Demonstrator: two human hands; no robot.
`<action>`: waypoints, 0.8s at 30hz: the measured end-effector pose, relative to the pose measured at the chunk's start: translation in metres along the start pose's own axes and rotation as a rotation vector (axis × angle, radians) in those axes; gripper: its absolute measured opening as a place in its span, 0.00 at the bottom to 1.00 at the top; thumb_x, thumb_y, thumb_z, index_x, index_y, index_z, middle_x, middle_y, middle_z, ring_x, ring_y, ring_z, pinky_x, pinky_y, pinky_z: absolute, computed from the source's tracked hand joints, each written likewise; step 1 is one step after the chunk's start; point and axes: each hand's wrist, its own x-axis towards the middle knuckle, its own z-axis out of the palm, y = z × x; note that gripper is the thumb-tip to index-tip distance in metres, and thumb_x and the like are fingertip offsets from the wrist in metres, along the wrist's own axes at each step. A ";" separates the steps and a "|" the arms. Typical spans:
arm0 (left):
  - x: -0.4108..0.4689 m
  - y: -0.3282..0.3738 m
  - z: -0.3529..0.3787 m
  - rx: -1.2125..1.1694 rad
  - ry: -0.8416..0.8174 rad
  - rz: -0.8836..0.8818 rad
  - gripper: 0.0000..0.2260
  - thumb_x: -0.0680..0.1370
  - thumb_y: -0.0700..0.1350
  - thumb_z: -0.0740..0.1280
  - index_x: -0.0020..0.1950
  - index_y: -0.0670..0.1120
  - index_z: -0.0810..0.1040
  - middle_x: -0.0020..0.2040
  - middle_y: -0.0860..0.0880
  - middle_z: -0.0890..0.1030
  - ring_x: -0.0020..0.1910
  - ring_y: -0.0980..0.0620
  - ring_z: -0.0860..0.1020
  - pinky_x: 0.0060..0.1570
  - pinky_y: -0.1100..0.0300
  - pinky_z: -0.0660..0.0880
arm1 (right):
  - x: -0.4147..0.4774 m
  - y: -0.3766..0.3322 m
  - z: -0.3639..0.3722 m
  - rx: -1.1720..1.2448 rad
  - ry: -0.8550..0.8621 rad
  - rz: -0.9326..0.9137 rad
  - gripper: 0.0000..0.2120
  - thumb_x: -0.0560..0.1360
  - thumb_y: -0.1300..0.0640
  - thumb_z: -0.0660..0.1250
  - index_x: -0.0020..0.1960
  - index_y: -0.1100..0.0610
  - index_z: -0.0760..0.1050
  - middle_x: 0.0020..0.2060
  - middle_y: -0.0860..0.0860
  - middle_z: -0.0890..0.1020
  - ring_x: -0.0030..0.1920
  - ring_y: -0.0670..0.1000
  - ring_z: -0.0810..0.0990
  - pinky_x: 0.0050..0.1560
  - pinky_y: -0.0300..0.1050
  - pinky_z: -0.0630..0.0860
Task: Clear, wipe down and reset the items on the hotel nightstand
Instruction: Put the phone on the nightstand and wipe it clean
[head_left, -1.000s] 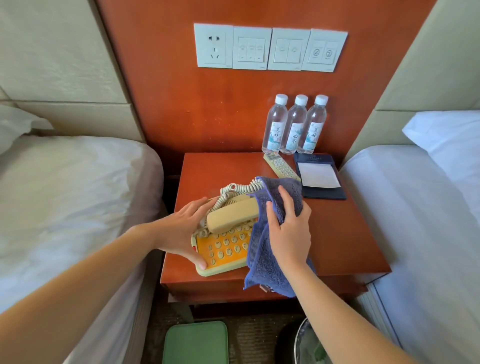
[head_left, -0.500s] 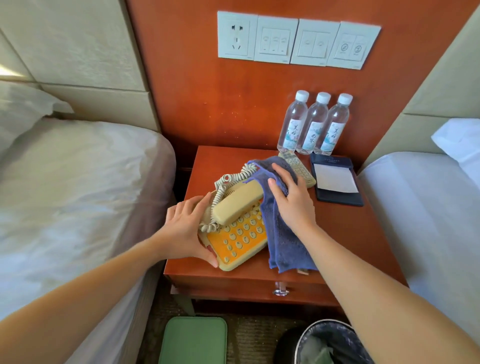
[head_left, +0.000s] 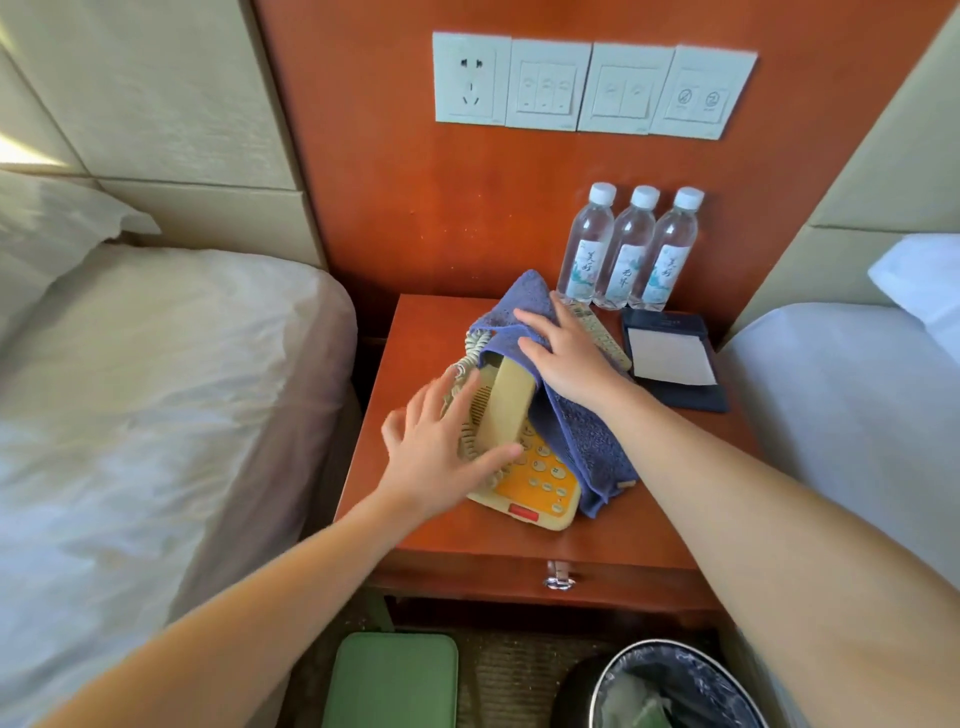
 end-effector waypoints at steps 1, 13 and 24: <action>0.007 0.003 -0.003 0.069 -0.006 0.070 0.44 0.66 0.77 0.53 0.78 0.58 0.57 0.79 0.54 0.55 0.78 0.52 0.51 0.72 0.43 0.47 | -0.001 -0.003 0.001 -0.022 0.008 -0.003 0.22 0.83 0.47 0.56 0.76 0.44 0.61 0.79 0.48 0.44 0.78 0.51 0.42 0.77 0.55 0.48; -0.026 -0.013 -0.011 -0.190 0.131 0.079 0.22 0.71 0.60 0.70 0.61 0.52 0.76 0.47 0.56 0.79 0.47 0.51 0.78 0.43 0.54 0.76 | -0.085 -0.048 0.056 -0.101 0.156 -0.055 0.25 0.83 0.53 0.55 0.79 0.51 0.54 0.79 0.52 0.47 0.79 0.53 0.42 0.77 0.54 0.50; -0.015 -0.057 -0.015 0.455 0.072 0.261 0.37 0.72 0.78 0.46 0.70 0.58 0.73 0.50 0.50 0.79 0.51 0.44 0.77 0.56 0.43 0.67 | -0.050 -0.045 0.045 -0.157 0.043 0.052 0.25 0.84 0.53 0.52 0.79 0.49 0.51 0.79 0.49 0.44 0.78 0.50 0.40 0.74 0.50 0.57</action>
